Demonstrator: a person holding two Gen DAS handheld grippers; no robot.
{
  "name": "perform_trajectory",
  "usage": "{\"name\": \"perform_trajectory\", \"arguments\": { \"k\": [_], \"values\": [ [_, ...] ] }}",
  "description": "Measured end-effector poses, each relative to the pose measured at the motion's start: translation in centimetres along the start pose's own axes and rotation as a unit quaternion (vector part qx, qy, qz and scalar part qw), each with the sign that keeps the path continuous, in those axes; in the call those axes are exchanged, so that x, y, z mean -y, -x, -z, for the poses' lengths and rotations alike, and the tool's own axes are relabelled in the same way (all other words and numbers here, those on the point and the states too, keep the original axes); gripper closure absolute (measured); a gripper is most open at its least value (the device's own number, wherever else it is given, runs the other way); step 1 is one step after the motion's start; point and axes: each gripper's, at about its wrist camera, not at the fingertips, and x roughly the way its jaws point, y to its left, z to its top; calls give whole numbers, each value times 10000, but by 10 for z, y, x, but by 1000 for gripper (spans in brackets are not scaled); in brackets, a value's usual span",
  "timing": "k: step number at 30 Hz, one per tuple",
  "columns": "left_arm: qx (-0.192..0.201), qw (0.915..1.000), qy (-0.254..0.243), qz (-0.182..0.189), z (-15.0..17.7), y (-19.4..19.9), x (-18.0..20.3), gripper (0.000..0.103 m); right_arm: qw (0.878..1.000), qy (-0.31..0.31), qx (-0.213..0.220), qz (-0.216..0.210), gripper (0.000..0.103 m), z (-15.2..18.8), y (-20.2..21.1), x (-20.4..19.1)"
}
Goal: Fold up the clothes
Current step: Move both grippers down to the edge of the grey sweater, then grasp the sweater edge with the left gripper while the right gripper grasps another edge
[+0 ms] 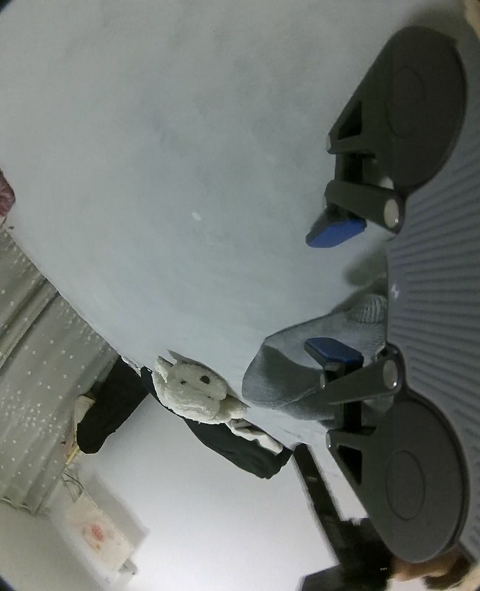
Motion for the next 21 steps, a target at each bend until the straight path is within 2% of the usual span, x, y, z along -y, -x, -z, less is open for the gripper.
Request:
{"name": "perform_trajectory", "arguments": {
  "k": [7, 11, 12, 13, 14, 21],
  "values": [
    [-125, 9999, -68, -24, -20, -39, 9, 38, 9980, 571, 127, 248, 44, 4, -5, -9],
    [-372, 9992, 58, -141, -21, -67, 11, 40, 9935, 1055, 197, 390, 44, 11, -12, -16],
    [-419, 9989, 148, -125, -19, -69, 9, 51, 9923, 1145, 210, 425, 44, 12, -12, -17],
    [-441, 9987, 239, -90, -16, -68, 7, 80, 9915, 1205, 219, 446, 44, 14, -12, -17],
    [-463, 9984, 329, -54, -14, -68, 5, 92, 9910, 1237, 227, 456, 44, 14, -14, -17],
    [-102, 9968, 797, -49, 15, -22, -22, 94, 9922, 1178, 201, 349, 44, 13, -19, -17]
  ]
}}
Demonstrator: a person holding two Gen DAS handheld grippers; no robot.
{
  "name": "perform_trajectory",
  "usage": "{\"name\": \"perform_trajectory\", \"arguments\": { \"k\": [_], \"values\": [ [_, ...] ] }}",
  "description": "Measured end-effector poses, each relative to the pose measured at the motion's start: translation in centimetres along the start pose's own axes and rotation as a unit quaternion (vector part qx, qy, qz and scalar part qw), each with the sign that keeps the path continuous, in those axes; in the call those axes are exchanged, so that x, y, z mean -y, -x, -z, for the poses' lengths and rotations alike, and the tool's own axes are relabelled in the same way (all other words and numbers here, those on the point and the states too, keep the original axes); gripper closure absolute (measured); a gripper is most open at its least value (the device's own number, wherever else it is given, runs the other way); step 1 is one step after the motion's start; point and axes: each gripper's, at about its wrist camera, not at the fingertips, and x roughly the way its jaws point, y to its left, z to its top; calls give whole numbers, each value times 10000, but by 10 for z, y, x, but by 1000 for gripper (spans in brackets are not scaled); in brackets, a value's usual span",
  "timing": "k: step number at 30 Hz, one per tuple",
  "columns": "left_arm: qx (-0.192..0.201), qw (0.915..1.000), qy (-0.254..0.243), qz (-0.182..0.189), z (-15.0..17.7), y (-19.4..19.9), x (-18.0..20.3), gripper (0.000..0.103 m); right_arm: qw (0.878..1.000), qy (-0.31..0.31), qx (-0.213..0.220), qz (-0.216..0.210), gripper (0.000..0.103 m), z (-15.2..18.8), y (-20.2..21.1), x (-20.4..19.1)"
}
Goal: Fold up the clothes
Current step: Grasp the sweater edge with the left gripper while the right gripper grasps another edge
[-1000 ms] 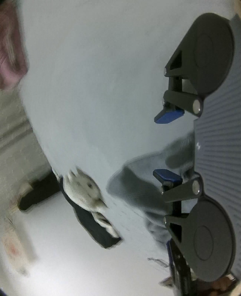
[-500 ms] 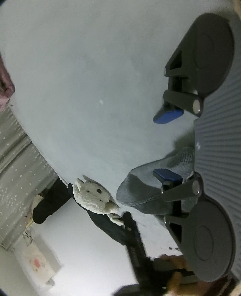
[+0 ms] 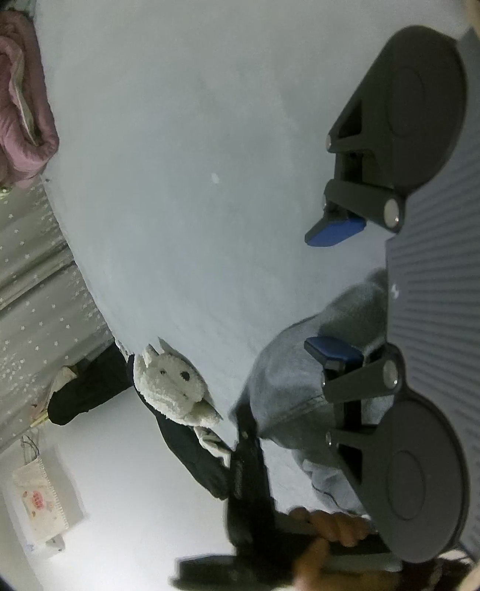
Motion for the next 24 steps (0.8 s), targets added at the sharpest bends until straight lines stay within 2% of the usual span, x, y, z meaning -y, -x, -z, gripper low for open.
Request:
{"name": "perform_trajectory", "arguments": {
  "k": [4, 7, 12, 16, 17, 21, 24],
  "values": [
    [43, 9998, 193, -10, 18, 24, -26, 94, 9999, -20, -68, -139, 44, 2, 4, -2],
    [-72, 9997, 220, -4, 31, 33, -40, 94, 9992, -93, -174, -345, 44, 3, 2, -4],
    [-364, 9992, 145, 115, 51, 36, -53, 95, 9962, -309, -331, -749, 44, 4, -2, -5],
    [-327, 9990, 74, 301, 52, 37, -58, 93, 9917, -541, -323, -1120, 44, 7, -5, -3],
    [-294, 9988, 118, 368, 51, 38, -60, 92, 9900, -627, -320, -1226, 44, 7, -7, -2],
    [-229, 9962, 485, 679, 43, 39, -74, 72, 9834, -849, -334, -1570, 45, 6, -17, -3],
    [-257, 9919, 866, 891, 37, 35, -86, 70, 9796, -1047, -271, -1692, 47, 4, -26, -3]
  ]
}}
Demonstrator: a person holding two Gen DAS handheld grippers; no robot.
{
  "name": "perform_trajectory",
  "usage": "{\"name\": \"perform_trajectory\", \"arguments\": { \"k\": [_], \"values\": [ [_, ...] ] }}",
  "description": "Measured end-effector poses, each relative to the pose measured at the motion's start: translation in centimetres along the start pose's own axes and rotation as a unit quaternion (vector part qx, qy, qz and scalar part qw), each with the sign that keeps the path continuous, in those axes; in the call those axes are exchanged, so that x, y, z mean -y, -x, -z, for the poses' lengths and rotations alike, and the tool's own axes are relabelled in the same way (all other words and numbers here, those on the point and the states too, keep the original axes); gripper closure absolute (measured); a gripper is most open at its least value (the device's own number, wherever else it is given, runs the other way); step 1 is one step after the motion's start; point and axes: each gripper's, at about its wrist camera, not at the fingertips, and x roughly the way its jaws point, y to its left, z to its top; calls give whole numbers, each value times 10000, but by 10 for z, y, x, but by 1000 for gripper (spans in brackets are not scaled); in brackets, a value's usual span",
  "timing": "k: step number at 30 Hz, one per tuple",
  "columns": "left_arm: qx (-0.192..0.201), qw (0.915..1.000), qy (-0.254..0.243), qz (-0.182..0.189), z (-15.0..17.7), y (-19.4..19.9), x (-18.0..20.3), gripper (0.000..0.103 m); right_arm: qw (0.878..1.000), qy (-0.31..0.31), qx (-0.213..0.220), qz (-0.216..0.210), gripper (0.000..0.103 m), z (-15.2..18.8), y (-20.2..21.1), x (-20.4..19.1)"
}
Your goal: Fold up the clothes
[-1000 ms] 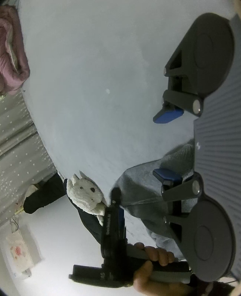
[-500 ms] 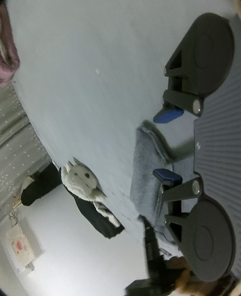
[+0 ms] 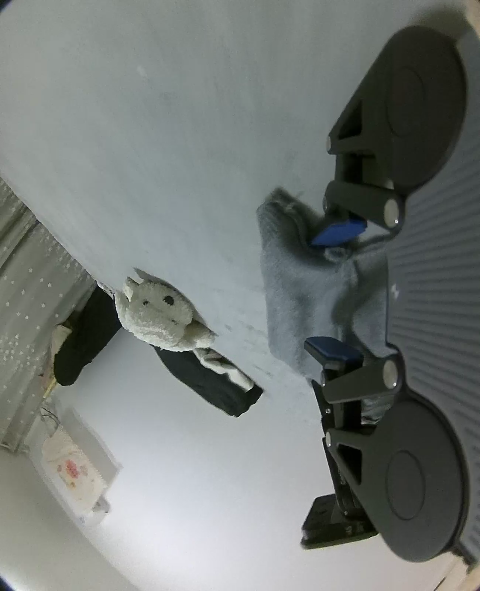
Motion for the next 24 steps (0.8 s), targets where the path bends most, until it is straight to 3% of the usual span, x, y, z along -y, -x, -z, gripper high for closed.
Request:
{"name": "perform_trajectory", "arguments": {
  "k": [2, 4, 6, 7, 12, 19, 21, 24],
  "values": [
    [-50, 9997, 207, 135, -6, -5, -4, 69, 9997, -177, 163, -60, 52, -1, -2, 4],
    [-75, 9993, 316, 205, -12, -10, -5, 69, 9986, -329, 395, -103, 64, -2, 1, 7],
    [-54, 9992, 329, 239, -18, -14, -2, 68, 9971, -414, 617, -148, 86, -4, 7, 9],
    [-40, 9992, 304, 253, -21, -16, 1, 66, 9962, -456, 728, -170, 90, -4, 10, 10],
    [-74, 9994, 55, 330, -38, -32, 24, 61, 9898, -84, 1414, -169, 92, -11, 31, -6],
    [-132, 9986, -296, 417, -53, -58, 64, 57, 9731, 234, 2161, 760, 92, -21, 63, -17],
    [-158, 9982, -460, 363, -58, -68, 75, 55, 9679, 379, 2121, 1295, 92, -23, 67, -20],
    [-255, 9969, -698, 253, -67, -85, 88, 49, 9650, 555, 1588, 2013, 92, -27, 54, -24]
  ]
}}
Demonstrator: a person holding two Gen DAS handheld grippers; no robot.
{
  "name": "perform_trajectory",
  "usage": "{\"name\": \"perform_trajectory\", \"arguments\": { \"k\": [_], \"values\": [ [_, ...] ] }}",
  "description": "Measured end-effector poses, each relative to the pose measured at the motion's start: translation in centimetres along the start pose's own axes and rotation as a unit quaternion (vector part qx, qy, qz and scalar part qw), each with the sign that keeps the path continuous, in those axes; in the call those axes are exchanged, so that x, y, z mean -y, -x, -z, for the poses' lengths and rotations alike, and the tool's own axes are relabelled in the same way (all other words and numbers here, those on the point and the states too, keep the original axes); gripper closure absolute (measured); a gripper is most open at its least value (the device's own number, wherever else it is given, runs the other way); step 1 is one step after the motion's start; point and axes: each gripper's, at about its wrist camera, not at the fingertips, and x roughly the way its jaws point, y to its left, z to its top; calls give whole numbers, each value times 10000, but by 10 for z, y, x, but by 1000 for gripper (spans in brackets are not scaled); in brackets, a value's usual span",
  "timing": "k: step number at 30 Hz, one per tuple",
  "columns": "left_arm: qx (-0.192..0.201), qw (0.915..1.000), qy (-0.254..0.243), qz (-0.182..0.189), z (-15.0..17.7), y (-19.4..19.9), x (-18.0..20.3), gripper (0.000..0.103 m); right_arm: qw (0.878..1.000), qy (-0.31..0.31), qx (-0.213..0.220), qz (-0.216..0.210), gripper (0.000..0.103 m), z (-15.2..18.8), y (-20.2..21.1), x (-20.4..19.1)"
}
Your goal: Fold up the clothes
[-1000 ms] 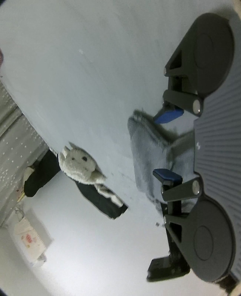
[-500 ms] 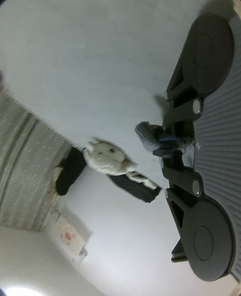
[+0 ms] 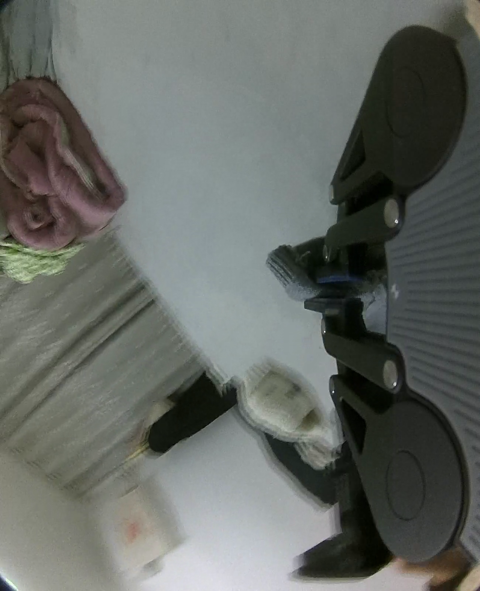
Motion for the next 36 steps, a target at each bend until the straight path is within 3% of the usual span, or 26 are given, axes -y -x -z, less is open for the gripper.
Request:
{"name": "perform_trajectory", "arguments": {
  "k": [3, 6, 13, 14, 15, 17, 18, 20, 21, 22, 23, 24, 25, 31, 36],
  "values": [
    [-213, 9996, -180, -37, -9, -21, 6, 48, 9972, 382, -612, 195, 92, 6, -15, 1],
    [-450, 9985, -322, -35, -16, -42, 11, 43, 9939, 470, -954, 283, 91, 14, -25, 7],
    [-981, 9941, -226, 407, -15, -71, 12, 45, 9962, 116, -866, 52, 83, 11, -27, 19],
    [-1010, 9935, -273, 451, -14, -72, 13, 45, 9965, 27, -831, -15, 77, 10, -26, 21],
    [-1039, 9928, -320, 495, -13, -72, 15, 45, 9968, -93, -789, -105, 61, 9, -25, 23],
    [-1092, 9916, -402, 567, -12, -72, 18, 48, 9965, -290, -728, -302, 55, 8, -23, 26],
    [-1108, 9911, -445, 586, -10, -73, 20, 54, 9962, -360, -707, -355, 55, 8, -23, 28],
    [-1086, 9910, -584, 518, -7, -74, 25, 78, 9964, -414, -639, -384, 55, 8, -21, 29],
    [-1050, 9914, -659, 425, -4, -75, 29, 95, 9966, -443, -579, -393, 55, 9, -21, 30],
    [-996, 9921, -691, 321, -2, -75, 33, 96, 9968, -471, -505, -399, 56, 10, -22, 30],
    [-929, 9929, -709, 233, 0, -75, 37, 97, 9972, -475, -419, -390, 64, 11, -22, 30],
    [-844, 9937, -717, 182, 1, -75, 41, 98, 9976, -479, -333, -382, 83, 13, -22, 30],
    [-750, 9945, -718, 147, 2, -74, 46, 98, 9979, -473, -249, -374, 90, 14, -21, 30],
    [-36, 9982, -590, 93, -6, -69, 68, 98, 9979, -51, 591, -271, 91, 1, 7, 22],
    [472, 9972, -532, 236, -11, -69, 91, 98, 9949, 17, 1009, 19, 92, -6, 24, 26]
  ]
}}
